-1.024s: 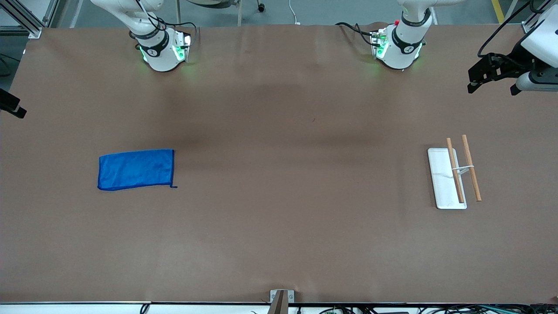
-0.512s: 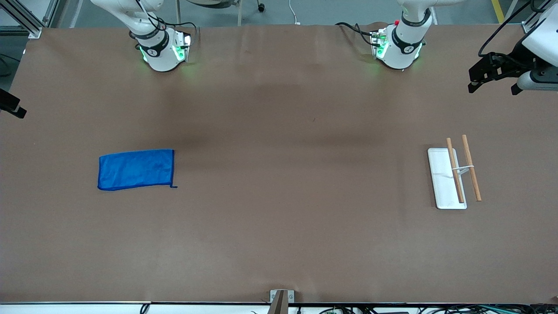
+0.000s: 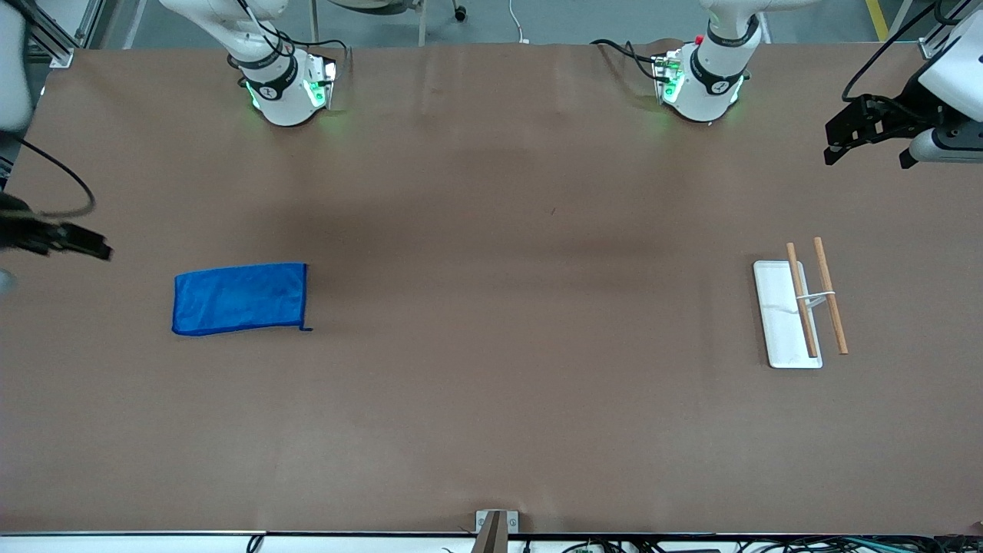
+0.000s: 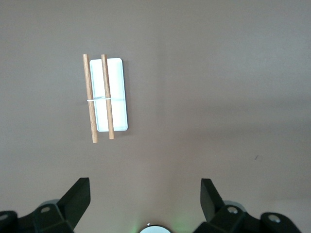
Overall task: Right arm passes towel to left arm to hang
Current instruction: 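Move the right gripper down over the blue towel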
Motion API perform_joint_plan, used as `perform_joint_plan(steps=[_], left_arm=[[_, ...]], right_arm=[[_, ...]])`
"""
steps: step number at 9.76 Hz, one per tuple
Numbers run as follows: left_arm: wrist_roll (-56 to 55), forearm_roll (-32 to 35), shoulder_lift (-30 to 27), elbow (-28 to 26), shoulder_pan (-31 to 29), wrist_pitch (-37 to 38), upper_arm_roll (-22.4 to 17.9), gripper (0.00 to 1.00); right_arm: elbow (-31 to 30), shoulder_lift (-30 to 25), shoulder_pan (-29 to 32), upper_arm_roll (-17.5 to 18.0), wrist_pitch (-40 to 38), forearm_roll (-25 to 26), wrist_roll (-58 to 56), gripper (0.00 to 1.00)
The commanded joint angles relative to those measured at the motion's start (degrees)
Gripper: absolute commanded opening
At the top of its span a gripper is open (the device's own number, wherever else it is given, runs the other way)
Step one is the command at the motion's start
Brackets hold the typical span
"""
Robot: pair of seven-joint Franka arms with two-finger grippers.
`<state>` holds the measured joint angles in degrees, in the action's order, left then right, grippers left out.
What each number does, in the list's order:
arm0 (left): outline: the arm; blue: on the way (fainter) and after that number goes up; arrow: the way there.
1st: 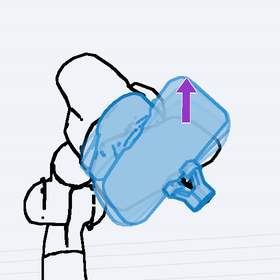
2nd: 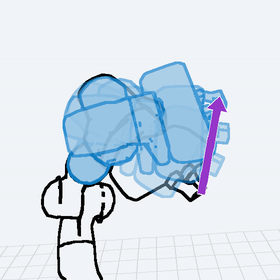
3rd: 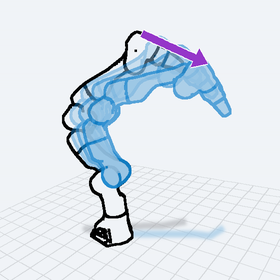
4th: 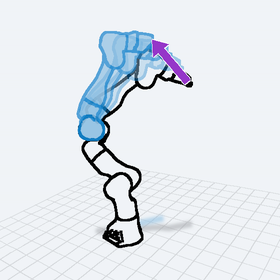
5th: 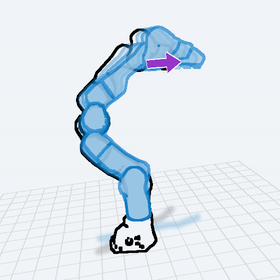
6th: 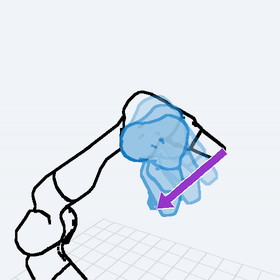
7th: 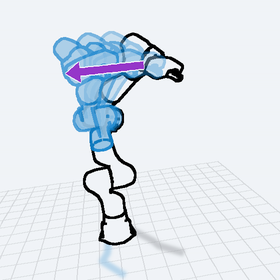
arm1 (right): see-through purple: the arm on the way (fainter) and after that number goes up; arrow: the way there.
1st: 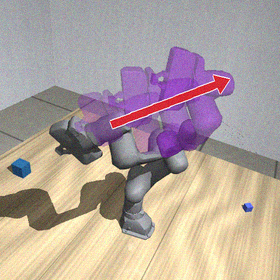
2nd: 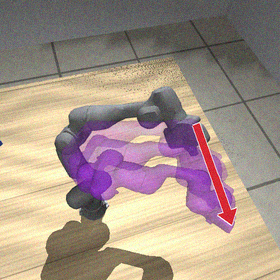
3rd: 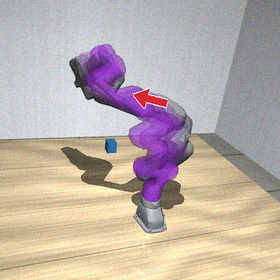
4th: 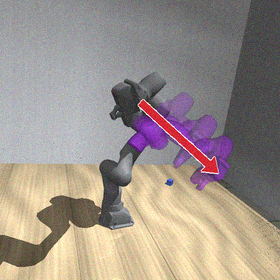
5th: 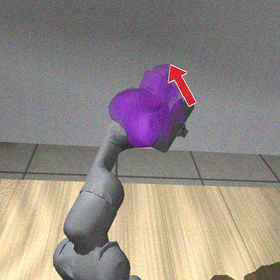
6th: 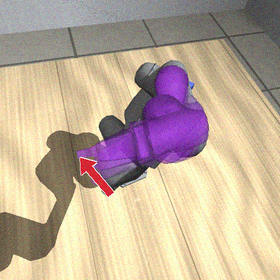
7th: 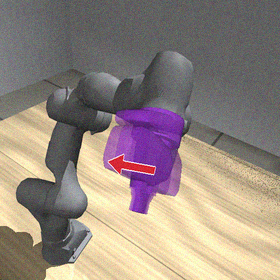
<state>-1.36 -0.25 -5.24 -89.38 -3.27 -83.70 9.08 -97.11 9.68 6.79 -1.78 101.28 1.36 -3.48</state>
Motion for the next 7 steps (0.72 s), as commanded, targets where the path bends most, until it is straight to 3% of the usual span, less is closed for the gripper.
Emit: perform_joint_plan(steps=[1,4,7], left_arm=[[0.4,-0.8,0.8,-0.4,-0.3,1.1,0.1,1.0],[0.8,-0.8,0.8,-0.5,-0.2,1.1,0.1,1.0],[0.9,-0.8,1.0,-0.4,-0.3,1.1,0.1,1.0]], right_arm=[[-8.2,1.3,-0.1,0.3,8.5,0.0,-2.0,1.0],[-23.2,3.5,-1.5,0.3,29.8,0.0,-3.2,1.0],[-30.8,8.7,-1.5,0.3,45.5,0.0,-3.4,1.0]])
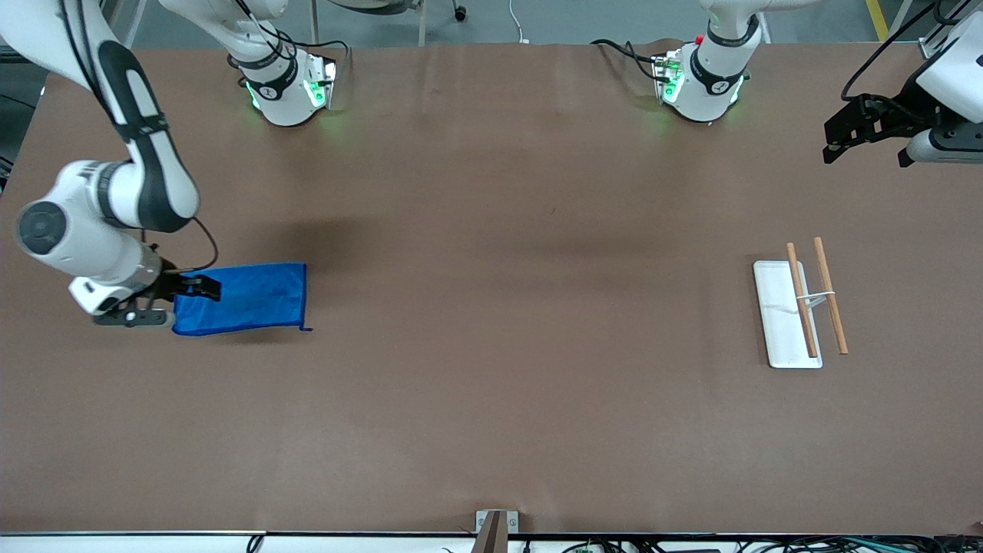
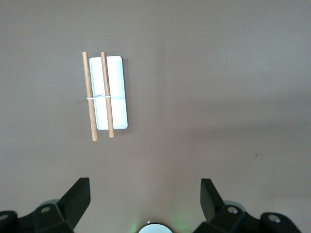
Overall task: Right arm passes towel to left arm to hang
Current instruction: 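Move the right gripper down over the blue towel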
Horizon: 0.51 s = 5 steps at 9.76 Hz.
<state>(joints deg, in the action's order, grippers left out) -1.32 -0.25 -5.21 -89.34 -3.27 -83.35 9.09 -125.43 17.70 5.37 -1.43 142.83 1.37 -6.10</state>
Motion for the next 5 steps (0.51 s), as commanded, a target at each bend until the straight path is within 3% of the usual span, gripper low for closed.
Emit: perform_joint_plan(steps=[1,5], left_arm=[[0.8,-0.8,1.0,-0.5,-0.3,0.7,0.1,1.0],[0.8,-0.9,1.0,-0.5,-0.3,0.7,0.1,1.0]], right_arm=[[-2.6,2.1,0.3,-0.1,5.8,0.1,-1.1,1.0],[-2.6,5.5,0.3,-0.1,7.6,0.1,-1.8,0.98]])
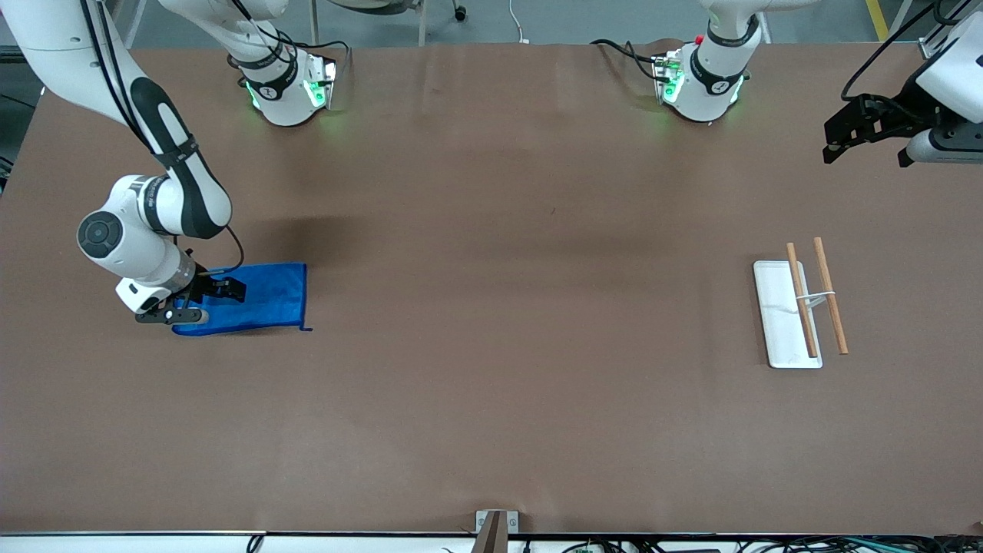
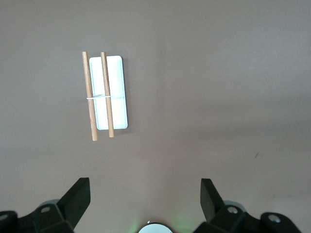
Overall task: Right arm passes towel to left arm to hang
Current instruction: 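Move the right gripper down over the blue towel, then grasp the blue towel edge with the right gripper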
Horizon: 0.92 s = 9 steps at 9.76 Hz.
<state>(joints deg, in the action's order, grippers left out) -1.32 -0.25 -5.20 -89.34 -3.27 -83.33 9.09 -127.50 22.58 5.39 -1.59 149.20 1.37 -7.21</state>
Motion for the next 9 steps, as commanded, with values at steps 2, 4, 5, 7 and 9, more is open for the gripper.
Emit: perform_joint_plan(steps=[2,4,5,7,9], left_arm=[[0.9,-0.9,1.0,-0.5,-0.3,0.7,0.1,1.0],[0.9,-0.9,1.0,-0.4,-0.3,0.7,0.1,1.0],[0.9,-0.9,1.0,-0.4,-0.3,0.7,0.1,1.0],[0.9,-0.9,1.0,-0.4,-0.4,0.7,0.1,1.0],[0.9,-0.9,1.0,-0.4,-0.4,0.7,0.1,1.0]], right_arm=[[-0.6,1.9,0.5,0.1,1.6,0.1,-0.6,0.96],[-0.7,2.3,0.5,0.1,2.0,0.1,-0.5,0.75],[-0.9,2.3,0.4,0.1,2.0,0.1,-0.5,0.46],[-0.8,2.3,0.3,0.2,1.5,0.1,0.2,0.01],[-0.2,1.7,0.1,0.2,-1.0,0.1,1.0,0.0]])
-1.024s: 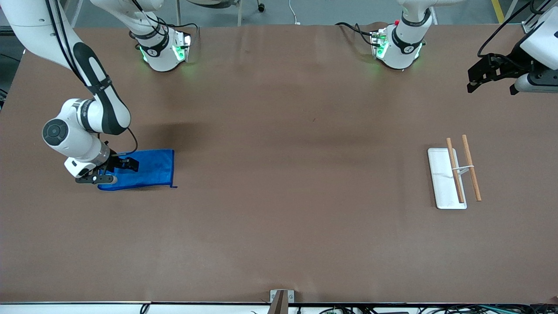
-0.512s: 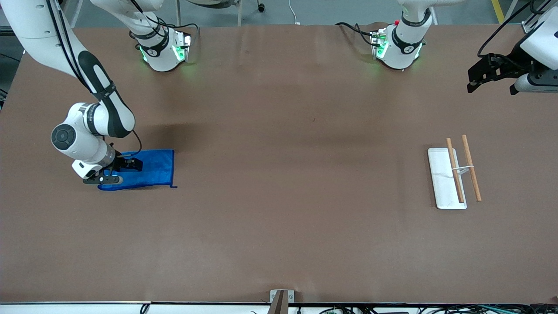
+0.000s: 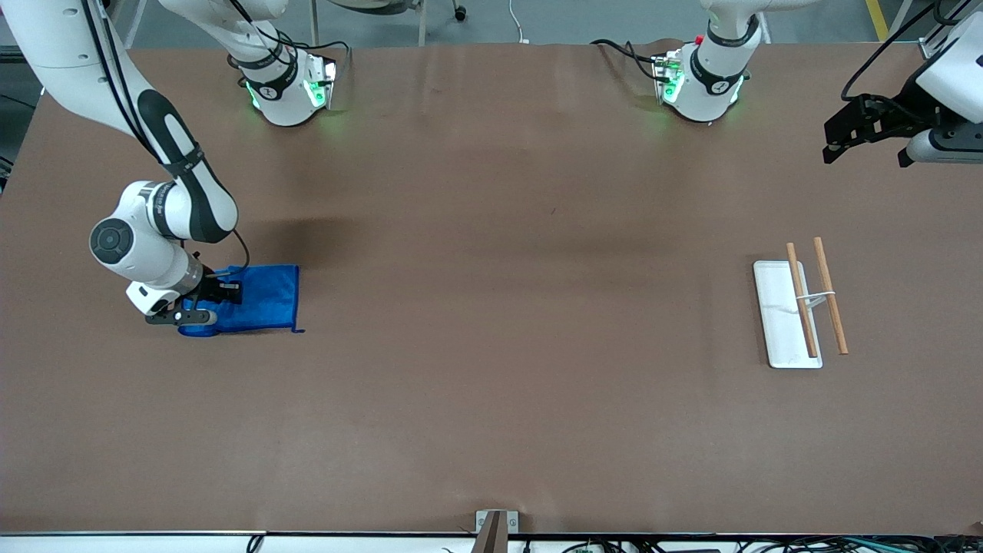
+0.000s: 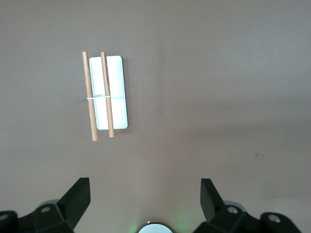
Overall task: Right arm passes towel to left arm to hang
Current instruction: 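Grasp the blue towel edge with the right gripper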
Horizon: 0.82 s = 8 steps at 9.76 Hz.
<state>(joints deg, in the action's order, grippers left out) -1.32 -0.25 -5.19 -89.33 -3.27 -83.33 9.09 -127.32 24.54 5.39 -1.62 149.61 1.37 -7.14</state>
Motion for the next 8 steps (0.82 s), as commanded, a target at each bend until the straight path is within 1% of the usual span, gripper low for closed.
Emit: perform_joint_plan(steps=[1,3,5,6,7,8], left_arm=[[0.9,-0.9,1.0,-0.4,-0.4,0.7,0.1,1.0],[1.0,-0.9,1.0,-0.4,-0.3,0.7,0.1,1.0],[1.1,-0.9,1.0,-0.4,-0.3,0.7,0.1,1.0],[1.1,-0.9,1.0,-0.4,-0.4,0.7,0.1,1.0],[1.1,-0.9,0.9,-0.4,-0.4,0.8,0.1,1.0],[1.1,-0.9,1.0,-0.4,-0.4,0.7,0.1,1.0]], right_arm=[[1.4,-1.9,-0.4,0.3,-6.4,0.1,1.8,0.0],[8.7,-5.7,-0.9,0.4,-21.3,0.1,1.9,0.0],[15.6,-8.4,-0.9,2.5,-32.4,0.0,1.5,0.0],[17.7,-9.8,-0.9,4.8,-36.4,-0.1,2.0,0.0],[18.1,-11.8,-0.8,6.8,-37.7,-0.2,2.1,0.0],[18.1,-13.7,-0.8,9.2,-37.7,-4.0,2.4,0.0]])
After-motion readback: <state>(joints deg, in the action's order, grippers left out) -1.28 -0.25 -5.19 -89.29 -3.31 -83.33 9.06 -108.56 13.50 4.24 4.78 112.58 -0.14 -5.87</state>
